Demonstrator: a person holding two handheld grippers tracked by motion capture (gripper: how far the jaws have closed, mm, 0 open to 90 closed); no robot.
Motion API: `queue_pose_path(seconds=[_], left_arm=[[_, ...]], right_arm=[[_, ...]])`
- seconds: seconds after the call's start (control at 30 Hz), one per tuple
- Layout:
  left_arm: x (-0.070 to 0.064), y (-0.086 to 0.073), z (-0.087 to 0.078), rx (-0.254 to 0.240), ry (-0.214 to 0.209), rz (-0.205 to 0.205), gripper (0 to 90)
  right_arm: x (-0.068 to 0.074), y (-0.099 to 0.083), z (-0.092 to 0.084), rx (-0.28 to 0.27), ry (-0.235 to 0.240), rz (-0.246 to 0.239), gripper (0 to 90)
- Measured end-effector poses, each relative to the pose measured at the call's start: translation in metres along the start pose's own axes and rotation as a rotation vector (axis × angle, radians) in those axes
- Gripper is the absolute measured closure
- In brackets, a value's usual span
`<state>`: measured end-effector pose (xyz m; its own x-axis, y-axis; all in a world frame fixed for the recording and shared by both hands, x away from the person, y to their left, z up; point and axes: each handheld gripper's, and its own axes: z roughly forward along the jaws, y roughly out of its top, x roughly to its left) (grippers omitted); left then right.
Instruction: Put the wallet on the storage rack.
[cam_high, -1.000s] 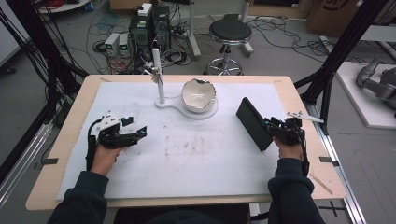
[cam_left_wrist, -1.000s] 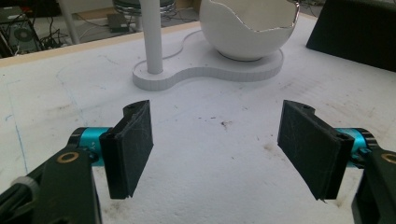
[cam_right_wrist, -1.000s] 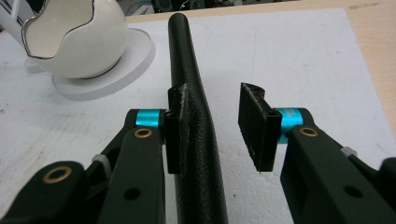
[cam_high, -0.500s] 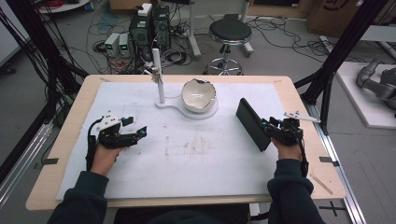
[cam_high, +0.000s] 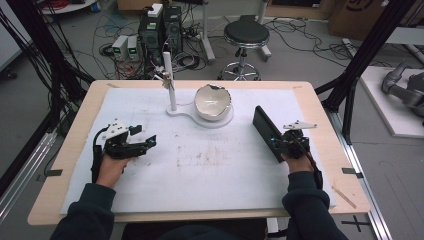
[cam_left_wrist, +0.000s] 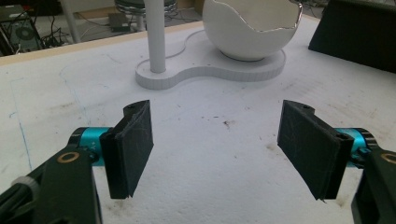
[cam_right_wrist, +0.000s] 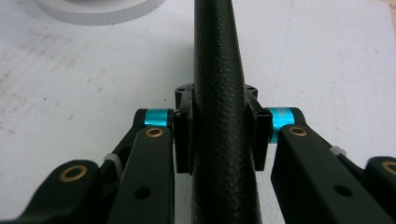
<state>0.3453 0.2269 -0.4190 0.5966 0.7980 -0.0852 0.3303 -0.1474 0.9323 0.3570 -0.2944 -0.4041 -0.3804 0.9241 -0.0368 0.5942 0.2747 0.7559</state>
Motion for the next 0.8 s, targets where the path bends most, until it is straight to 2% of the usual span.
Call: queue_pose_path(seconds=[0.4, 0.57, 0.67, 0.8], left_arm=[[0.0, 0.0, -0.001, -0.004, 0.001, 0.003, 27.1], [0.0, 0.0, 0.0, -0.004, -0.001, 0.003, 27.0], [0.001, 0.0, 0.0, -0.005, -0.002, -0.003, 27.1], [0.002, 0.0, 0.001, -0.008, -0.004, -0.008, 27.1]], right_arm=[[-0.011, -0.003, -0.003, -0.052, 0.05, 0.075, 69.0], [-0.015, -0.004, -0.006, -0.084, 0.052, 0.102, 61.5], [-0.017, -0.008, -0.004, -0.08, 0.051, 0.096, 57.1], [-0.018, -0.013, -0.006, -0.089, 0.044, 0.074, 46.9]])
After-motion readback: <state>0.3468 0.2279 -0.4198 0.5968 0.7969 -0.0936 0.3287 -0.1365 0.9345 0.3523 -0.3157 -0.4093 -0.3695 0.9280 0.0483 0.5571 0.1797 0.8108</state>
